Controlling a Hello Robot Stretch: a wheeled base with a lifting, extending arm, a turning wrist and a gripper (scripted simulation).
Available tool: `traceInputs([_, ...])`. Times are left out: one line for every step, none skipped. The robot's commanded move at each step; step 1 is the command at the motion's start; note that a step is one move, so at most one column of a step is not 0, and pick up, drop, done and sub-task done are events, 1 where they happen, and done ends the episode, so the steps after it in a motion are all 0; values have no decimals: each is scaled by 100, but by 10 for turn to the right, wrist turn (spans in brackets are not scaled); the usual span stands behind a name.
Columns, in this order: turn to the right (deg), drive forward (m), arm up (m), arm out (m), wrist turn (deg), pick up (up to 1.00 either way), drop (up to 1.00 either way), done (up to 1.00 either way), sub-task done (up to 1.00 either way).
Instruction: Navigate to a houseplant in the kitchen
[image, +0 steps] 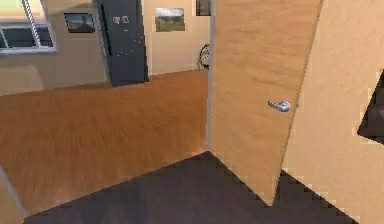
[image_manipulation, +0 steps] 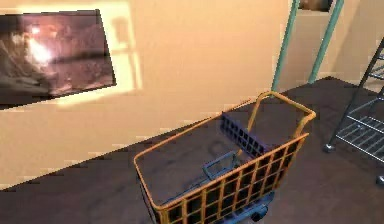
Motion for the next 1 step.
traceInputs([-300, 0, 0, 0, 0, 0, 0, 0, 0])
